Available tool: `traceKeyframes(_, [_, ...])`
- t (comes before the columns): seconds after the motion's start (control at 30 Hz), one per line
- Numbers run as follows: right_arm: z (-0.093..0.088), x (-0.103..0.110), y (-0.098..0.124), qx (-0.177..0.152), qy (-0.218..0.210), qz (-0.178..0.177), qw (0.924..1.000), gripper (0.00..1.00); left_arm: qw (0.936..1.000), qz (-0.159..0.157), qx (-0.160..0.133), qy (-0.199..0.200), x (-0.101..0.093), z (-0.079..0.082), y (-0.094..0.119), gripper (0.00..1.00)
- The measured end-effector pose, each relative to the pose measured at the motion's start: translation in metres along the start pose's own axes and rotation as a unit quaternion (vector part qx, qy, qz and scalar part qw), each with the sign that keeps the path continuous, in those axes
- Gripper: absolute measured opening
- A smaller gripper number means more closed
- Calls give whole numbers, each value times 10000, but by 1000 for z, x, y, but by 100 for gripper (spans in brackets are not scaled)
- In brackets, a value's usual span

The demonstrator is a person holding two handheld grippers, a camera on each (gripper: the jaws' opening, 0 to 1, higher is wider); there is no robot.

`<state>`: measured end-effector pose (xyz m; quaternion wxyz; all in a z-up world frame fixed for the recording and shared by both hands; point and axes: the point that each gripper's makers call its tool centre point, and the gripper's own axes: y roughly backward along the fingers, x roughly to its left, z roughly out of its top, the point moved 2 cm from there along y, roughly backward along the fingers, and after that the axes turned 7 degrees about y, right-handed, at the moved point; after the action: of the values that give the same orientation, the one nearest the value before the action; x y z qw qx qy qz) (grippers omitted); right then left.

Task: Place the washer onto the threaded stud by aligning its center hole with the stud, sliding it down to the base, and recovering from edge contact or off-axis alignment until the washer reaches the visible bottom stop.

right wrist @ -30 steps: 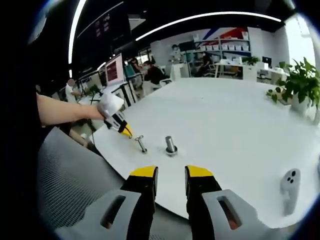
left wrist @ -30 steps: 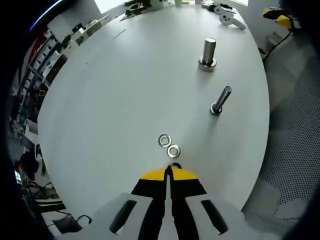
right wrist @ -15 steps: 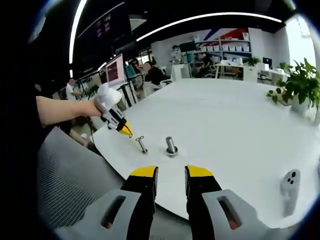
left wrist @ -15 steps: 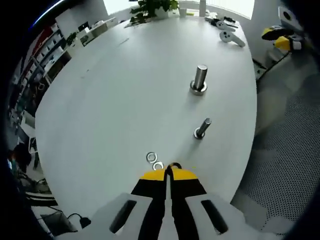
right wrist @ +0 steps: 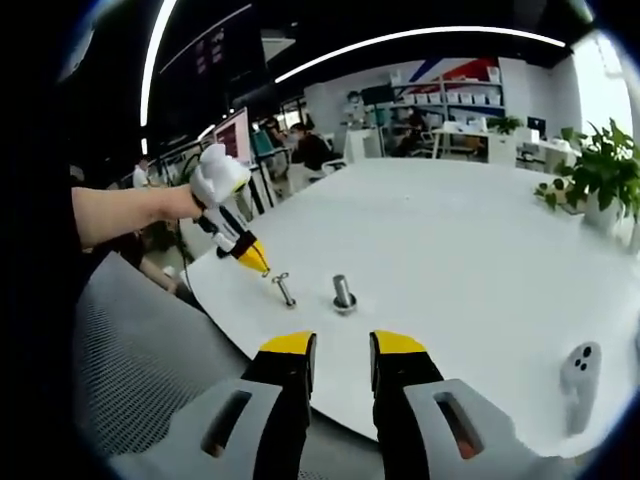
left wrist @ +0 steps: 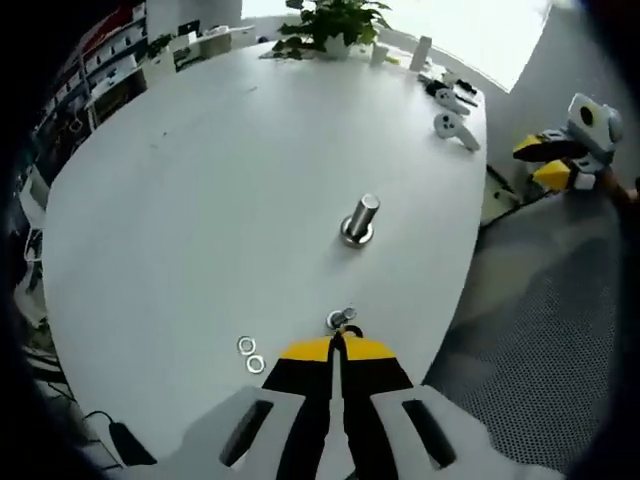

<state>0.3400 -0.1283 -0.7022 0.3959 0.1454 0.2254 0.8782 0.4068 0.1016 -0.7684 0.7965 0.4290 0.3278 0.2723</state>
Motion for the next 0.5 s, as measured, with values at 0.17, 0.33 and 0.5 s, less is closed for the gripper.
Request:
traceKeyframes(0.17, [0,0,0,5,17,11,10000,24,9998,23,51,179,-5,5,-1,0])
traceKeyframes(0.33, [0,0,0,9,22,6,10000,24,9986,74,137,496,-5,8,-5,0])
traceKeyframes(0.5, [1,0,0,8,20,3,10000,24,9975,221,247,628,-2,9,-10,0])
